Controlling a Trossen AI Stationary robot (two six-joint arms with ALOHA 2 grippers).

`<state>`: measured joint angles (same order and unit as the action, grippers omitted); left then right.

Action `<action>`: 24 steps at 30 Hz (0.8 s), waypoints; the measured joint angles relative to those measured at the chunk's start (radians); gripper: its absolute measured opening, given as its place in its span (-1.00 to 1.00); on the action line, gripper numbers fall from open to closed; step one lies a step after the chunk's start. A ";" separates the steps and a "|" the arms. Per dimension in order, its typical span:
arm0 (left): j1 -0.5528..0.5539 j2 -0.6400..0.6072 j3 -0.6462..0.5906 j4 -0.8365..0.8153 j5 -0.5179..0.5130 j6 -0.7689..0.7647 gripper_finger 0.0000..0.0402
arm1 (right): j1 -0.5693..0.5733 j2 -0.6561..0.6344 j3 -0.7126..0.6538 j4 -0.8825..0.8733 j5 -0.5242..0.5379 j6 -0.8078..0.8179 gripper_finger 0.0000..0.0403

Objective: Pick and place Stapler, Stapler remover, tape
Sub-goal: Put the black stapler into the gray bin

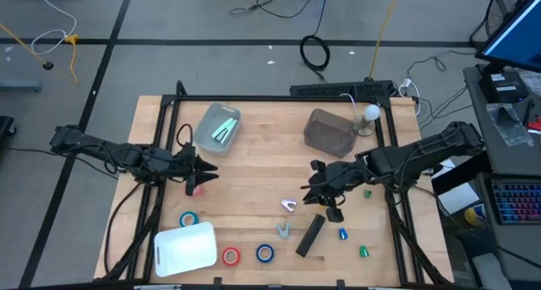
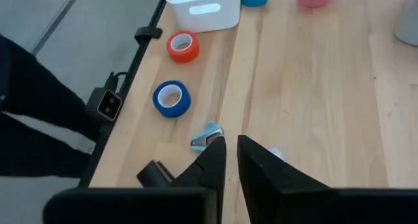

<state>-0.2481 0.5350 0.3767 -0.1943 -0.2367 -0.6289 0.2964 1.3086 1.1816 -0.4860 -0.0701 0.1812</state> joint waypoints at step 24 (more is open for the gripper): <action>0.000 0.000 0.000 -0.013 0.000 0.004 -0.13 | -0.007 0.121 -0.001 -0.014 -0.013 -0.179 -0.48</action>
<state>-0.2481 0.5354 0.3767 -0.2074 -0.2367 -0.6250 0.2893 1.4295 1.1809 -0.5003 -0.0834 0.0025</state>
